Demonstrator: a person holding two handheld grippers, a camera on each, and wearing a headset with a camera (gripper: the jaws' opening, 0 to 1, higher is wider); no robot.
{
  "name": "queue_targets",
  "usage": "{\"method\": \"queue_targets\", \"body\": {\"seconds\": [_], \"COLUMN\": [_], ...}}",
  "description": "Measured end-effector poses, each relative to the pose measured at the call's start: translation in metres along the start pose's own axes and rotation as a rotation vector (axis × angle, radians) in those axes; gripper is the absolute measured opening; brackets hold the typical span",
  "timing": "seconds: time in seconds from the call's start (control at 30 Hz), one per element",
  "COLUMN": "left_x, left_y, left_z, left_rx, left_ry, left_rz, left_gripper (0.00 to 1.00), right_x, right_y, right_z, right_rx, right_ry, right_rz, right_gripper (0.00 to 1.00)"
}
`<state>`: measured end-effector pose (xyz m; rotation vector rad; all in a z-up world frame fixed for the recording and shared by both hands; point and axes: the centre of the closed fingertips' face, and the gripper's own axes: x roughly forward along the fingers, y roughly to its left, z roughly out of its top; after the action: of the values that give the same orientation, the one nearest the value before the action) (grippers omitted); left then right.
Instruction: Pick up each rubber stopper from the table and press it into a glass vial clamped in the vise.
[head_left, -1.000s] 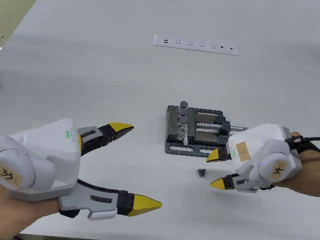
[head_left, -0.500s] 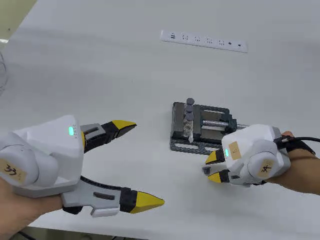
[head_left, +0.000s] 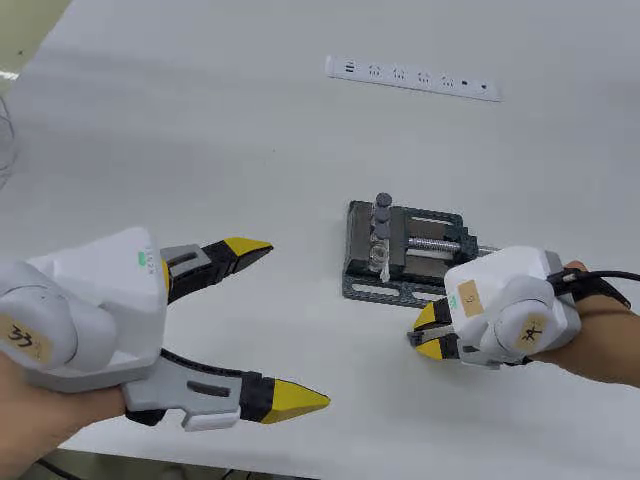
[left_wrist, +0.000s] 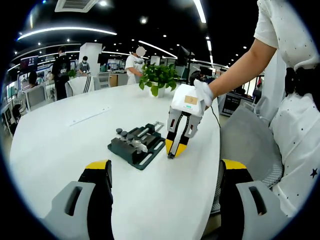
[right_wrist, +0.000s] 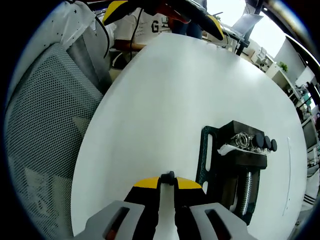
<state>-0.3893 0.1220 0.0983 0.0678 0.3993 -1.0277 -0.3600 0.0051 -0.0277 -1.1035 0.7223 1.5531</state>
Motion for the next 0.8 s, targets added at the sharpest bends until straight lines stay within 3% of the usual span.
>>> {"method": "queue_targets", "body": {"seconds": [0.8], "left_x": [0.0043], "left_y": [-0.0039], "left_z": [0.0027], "left_rx": [-0.003], "left_ry": [-0.002], "left_rz": [-0.009], "left_gripper": [0.87], "right_x": [0.0009], "right_y": [0.0012], "right_z": [-0.002], "right_rx": [0.11], "right_ry": [-0.038], "right_rz": [-0.025], "right_gripper": [0.03]}}
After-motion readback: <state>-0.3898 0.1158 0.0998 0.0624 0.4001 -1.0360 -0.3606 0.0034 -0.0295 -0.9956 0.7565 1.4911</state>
